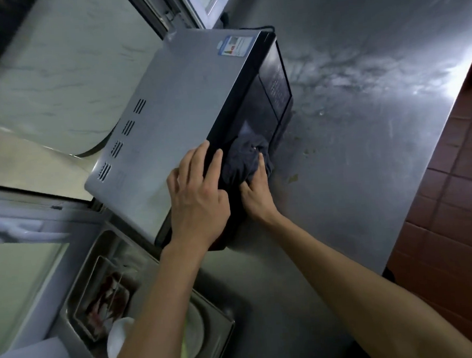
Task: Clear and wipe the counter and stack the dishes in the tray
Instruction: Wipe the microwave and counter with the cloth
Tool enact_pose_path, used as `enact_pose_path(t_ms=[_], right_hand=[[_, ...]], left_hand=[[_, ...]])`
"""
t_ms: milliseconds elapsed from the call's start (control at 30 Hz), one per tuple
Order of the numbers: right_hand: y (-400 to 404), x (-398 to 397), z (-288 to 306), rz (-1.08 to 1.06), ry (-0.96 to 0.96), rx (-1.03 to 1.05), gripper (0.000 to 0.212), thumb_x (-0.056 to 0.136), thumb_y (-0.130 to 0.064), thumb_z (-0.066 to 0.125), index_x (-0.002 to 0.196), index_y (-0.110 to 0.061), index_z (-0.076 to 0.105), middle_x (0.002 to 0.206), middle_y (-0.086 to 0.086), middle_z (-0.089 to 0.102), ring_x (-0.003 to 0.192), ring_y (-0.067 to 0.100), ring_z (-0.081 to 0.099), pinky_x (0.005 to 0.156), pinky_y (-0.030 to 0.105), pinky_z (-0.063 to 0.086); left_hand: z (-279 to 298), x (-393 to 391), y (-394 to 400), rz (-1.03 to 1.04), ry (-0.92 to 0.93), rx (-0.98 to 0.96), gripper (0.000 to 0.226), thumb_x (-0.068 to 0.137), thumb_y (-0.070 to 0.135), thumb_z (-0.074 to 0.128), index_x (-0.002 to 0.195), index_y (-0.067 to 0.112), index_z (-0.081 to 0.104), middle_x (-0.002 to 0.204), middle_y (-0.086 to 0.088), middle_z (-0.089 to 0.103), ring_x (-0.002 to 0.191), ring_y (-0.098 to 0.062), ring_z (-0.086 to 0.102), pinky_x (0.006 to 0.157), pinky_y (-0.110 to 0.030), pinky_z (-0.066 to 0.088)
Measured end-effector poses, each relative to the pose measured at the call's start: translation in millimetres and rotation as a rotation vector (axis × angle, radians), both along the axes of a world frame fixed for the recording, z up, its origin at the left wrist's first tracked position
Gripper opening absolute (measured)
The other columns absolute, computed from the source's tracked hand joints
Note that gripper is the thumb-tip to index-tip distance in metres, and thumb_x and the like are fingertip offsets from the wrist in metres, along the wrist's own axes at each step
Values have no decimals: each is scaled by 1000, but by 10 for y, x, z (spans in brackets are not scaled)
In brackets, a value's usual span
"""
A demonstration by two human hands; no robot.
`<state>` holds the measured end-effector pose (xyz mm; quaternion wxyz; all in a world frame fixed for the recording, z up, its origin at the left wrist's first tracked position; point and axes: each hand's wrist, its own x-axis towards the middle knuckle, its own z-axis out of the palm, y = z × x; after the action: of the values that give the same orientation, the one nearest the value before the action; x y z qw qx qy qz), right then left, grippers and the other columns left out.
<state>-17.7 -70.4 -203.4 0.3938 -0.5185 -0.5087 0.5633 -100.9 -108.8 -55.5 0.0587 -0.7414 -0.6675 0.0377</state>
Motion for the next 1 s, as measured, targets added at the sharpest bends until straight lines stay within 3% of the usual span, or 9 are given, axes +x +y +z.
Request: enact_pose_path(t_ms=[133, 400, 500, 800, 1000], right_hand=[[446, 296, 36, -19, 4, 3, 66, 101, -15, 40, 158, -18, 7, 166, 0, -7, 151, 13, -15, 124, 38, -4], [1363, 773, 87, -105, 27, 34, 67, 98, -25, 40, 158, -14, 11, 166, 6, 3, 153, 18, -6, 125, 43, 1], [1501, 862, 55, -102, 23, 41, 69, 98, -26, 41, 158, -14, 10, 166, 7, 3, 152, 16, -4, 125, 38, 0], [1120, 743, 121, -75, -21, -61, 68, 95, -22, 49, 156, -19, 20, 164, 4, 14, 151, 21, 11, 124, 42, 13], [597, 820, 100, 142, -61, 43, 55, 81, -17, 57, 135, -11, 49, 134, 11, 51, 124, 23, 48, 107, 37, 40]], left_hand=[[2, 230, 361, 2, 4, 3, 65, 83, 13, 50, 147, 15, 41, 157, -8, 30, 145, -25, 25, 110, -48, 29], [-1, 623, 973, 15, -16, 22, 67, 80, 15, 43, 147, 13, 42, 157, -6, 32, 144, -25, 28, 107, -48, 32], [-3, 682, 1040, 28, -45, 47, 67, 79, 12, 45, 146, 13, 43, 156, -5, 34, 143, -24, 30, 105, -48, 33], [-1, 600, 621, 84, -104, 51, 67, 80, 6, 50, 146, 8, 42, 159, -8, 30, 148, -24, 25, 115, -48, 30], [-75, 448, 16, 113, -132, 72, 67, 81, 4, 56, 146, 12, 44, 161, -12, 25, 150, -28, 16, 118, -53, 24]])
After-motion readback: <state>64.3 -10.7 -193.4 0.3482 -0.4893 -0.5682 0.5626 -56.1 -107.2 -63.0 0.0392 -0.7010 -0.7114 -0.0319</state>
